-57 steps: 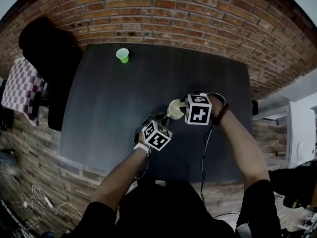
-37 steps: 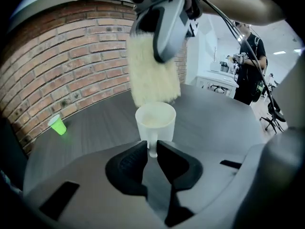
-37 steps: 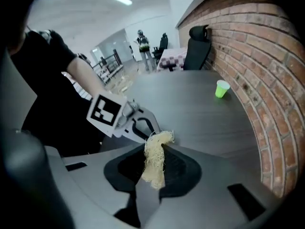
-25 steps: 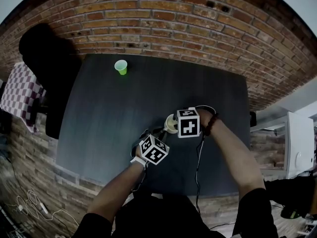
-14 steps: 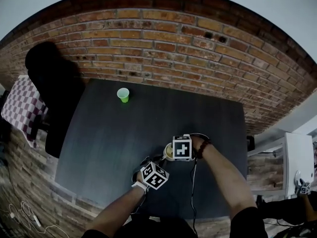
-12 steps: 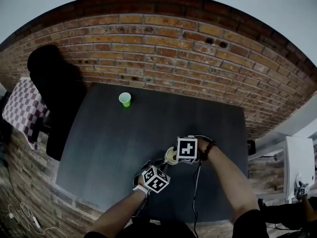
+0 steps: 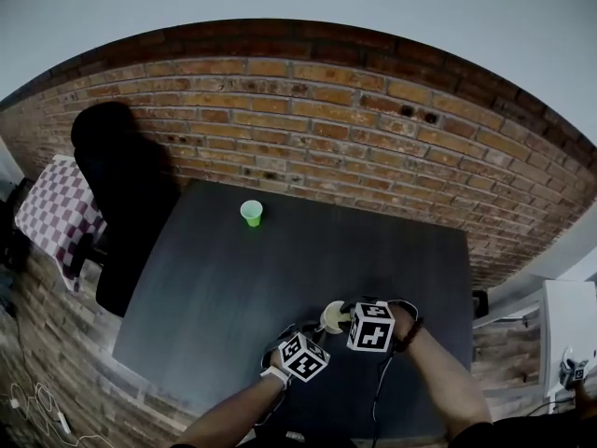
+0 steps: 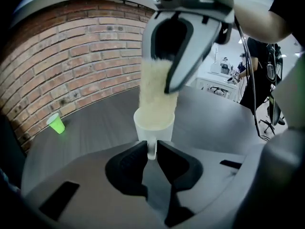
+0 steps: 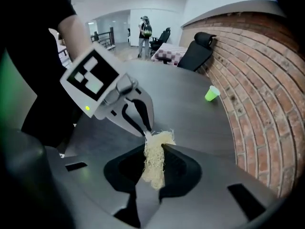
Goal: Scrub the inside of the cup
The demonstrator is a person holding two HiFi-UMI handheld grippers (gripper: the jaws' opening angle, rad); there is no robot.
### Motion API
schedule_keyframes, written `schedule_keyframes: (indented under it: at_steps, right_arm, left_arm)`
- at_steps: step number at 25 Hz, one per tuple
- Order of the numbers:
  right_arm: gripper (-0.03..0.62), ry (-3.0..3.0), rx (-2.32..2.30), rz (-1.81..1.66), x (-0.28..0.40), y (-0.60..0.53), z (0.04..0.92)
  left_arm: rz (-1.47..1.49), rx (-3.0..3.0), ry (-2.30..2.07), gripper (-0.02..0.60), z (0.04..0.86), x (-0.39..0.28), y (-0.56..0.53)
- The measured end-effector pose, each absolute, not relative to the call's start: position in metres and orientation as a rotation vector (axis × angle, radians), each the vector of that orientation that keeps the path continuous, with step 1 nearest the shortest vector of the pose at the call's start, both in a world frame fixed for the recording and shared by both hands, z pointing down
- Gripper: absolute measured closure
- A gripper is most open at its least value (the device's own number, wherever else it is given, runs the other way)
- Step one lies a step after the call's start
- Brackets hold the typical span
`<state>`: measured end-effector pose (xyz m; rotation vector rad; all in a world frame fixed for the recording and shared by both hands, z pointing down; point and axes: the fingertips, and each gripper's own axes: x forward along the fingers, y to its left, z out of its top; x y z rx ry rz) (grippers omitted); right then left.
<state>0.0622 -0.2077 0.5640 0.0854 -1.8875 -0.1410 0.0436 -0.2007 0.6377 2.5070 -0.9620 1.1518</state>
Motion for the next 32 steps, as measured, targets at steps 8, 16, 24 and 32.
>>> schedule_keyframes:
  at_steps: [8, 16, 24, 32]
  right_arm:
    - [0.503, -1.777, 0.177, -0.143, 0.063, -0.222, 0.632]
    - [0.503, -1.819, 0.257, -0.152, 0.072, -0.235, 0.595]
    - [0.503, -2.063, 0.71, -0.337, 0.083, -0.253, 0.454]
    - [0.503, -2.553, 1.364, -0.108, 0.109, -0.211, 0.353]
  left_arm:
    - [1.176, 2.515, -0.981, 0.508, 0.637, 0.043, -0.203]
    - [1.167, 2.552, -0.978, 0.508, 0.629, 0.042, -0.199]
    - [1.016, 2.674, -1.142, 0.508, 0.565, 0.002, -0.198]
    - [0.705, 2.751, -1.6, 0.508, 0.44, -0.063, -0.196]
